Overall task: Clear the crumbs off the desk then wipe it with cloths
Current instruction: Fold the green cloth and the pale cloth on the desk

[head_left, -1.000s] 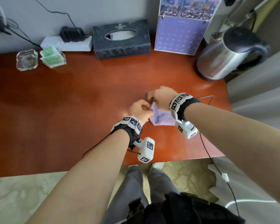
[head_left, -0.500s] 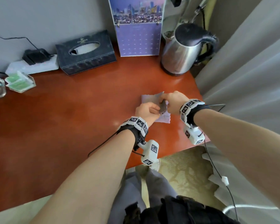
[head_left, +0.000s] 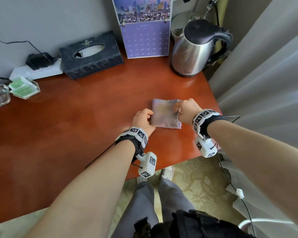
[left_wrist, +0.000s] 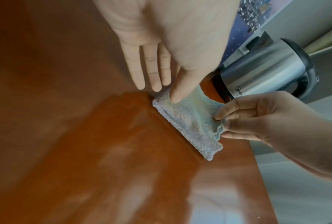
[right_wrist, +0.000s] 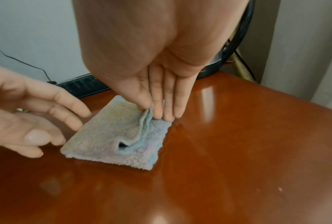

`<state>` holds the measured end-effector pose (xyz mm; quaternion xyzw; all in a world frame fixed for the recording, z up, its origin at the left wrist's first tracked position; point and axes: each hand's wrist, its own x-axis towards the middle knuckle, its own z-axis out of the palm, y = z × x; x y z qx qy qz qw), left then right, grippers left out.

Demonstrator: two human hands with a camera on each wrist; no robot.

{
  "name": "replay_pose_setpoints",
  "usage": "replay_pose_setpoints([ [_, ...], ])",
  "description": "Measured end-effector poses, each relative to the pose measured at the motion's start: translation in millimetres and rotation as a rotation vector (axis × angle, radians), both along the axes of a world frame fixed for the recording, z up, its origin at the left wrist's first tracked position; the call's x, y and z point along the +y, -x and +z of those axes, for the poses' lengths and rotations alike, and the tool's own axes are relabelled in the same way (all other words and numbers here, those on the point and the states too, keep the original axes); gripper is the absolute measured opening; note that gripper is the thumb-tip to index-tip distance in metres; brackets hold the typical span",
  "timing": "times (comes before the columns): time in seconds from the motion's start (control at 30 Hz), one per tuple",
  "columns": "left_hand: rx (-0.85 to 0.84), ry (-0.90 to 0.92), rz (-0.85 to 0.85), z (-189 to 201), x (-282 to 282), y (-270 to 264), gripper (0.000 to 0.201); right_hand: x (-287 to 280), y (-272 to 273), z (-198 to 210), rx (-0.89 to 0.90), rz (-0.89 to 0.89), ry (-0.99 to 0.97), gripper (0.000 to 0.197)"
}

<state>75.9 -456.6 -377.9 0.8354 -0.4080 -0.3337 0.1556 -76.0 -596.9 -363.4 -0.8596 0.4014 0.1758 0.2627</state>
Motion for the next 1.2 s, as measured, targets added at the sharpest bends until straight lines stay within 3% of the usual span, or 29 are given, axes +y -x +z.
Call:
replay_pose_setpoints([
  [0.2, -0.078, -0.055, -0.133, -5.3, -3.3, 11.2, 0.069, 0.0, 8.9, -5.5, -0.111, -0.083, 0.02, 0.014],
  [0.57, -0.216, -0.183, -0.288, -8.2, -15.2, 10.6, 0.071, -2.1, 10.3, -18.6, -0.168, -0.138, 0.041, 0.034],
  [0.73, -0.341, -0.156, -0.358, -7.2, -14.8, 12.4, 0.074, 3.9, 11.0, -18.0, -0.033, -0.058, 0.052, 0.031],
  [0.87, -0.495, -0.015, -0.527, -2.2, -11.4, 9.9, 0.059, 13.1, 14.5, -14.8, 0.002, -0.02, 0.149, 0.031],
  [1.0, -0.539, -0.071, -0.696, -0.4, -10.1, 10.7, 0.05, 23.9, 12.9, -12.0, -0.055, 0.195, 0.166, 0.03],
  [1.2, -0.658, -0.08, -0.734, -6.2, -11.8, 20.6, 0.048, 42.2, 6.5, -21.0, 0.041, 0.328, 0.176, 0.045],
])
